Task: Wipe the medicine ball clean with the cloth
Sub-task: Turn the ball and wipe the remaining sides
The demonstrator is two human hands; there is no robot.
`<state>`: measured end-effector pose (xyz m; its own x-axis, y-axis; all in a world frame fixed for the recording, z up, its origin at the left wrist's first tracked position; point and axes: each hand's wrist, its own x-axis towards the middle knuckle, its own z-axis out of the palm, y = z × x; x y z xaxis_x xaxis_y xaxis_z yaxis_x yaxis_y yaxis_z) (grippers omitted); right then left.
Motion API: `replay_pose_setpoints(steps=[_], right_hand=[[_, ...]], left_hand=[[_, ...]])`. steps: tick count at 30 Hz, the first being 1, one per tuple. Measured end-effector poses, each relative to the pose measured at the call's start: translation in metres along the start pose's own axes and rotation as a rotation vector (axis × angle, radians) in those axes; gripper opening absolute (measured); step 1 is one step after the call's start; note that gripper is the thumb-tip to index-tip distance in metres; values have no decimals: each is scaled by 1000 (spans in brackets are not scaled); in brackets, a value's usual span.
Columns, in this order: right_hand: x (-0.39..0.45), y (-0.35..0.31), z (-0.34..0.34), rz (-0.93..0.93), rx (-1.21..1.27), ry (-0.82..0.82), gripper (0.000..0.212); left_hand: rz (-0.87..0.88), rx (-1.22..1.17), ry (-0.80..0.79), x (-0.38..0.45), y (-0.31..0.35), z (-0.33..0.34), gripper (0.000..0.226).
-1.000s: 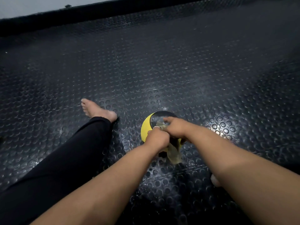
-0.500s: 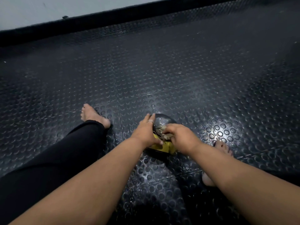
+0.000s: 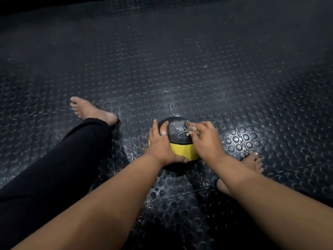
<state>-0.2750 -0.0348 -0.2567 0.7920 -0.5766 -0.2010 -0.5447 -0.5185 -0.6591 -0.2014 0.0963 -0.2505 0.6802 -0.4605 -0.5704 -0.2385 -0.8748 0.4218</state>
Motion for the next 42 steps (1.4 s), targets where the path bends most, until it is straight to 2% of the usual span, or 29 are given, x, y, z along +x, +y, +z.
replay_pose_setpoints(steps=[2,5,12,17,22,24,28,30,35,37,41,42], right_hand=[[2,-3,2,58,32,46,33],[1,-8,4,130,45,95,47],[-31,-6,8,-92,-51,33,30],[7,6,1,124,-40,106,26],[-37,-7,7,-64,-15,105,27],[-31,-3,5,-101,-39,100,25],[15,4,5,120,-55,156,24],[15,-2,9,131,-85,195,23],[-33,-7,19,-82,-22,187,22],[-24,-5,17,-92,-41,201,20],[20,-1,14,144,-19,240,21],[20,-2,15,151,-29,237,21]], left_hand=[[-8,-110,-39,3,0,0,143],[-40,-141,-63,3,5,1,144],[-91,-220,-48,-10,3,12,139],[-112,-176,-26,-19,20,26,136],[-136,-201,14,-14,27,25,120],[-132,-191,5,-14,29,24,122],[-151,-172,-53,-10,35,18,136],[-169,-186,-39,-6,38,16,129],[-150,-227,39,2,34,21,101],[-145,-218,27,-1,33,23,108],[-145,-203,-25,-6,30,23,134],[-156,-209,-27,-6,30,22,135]])
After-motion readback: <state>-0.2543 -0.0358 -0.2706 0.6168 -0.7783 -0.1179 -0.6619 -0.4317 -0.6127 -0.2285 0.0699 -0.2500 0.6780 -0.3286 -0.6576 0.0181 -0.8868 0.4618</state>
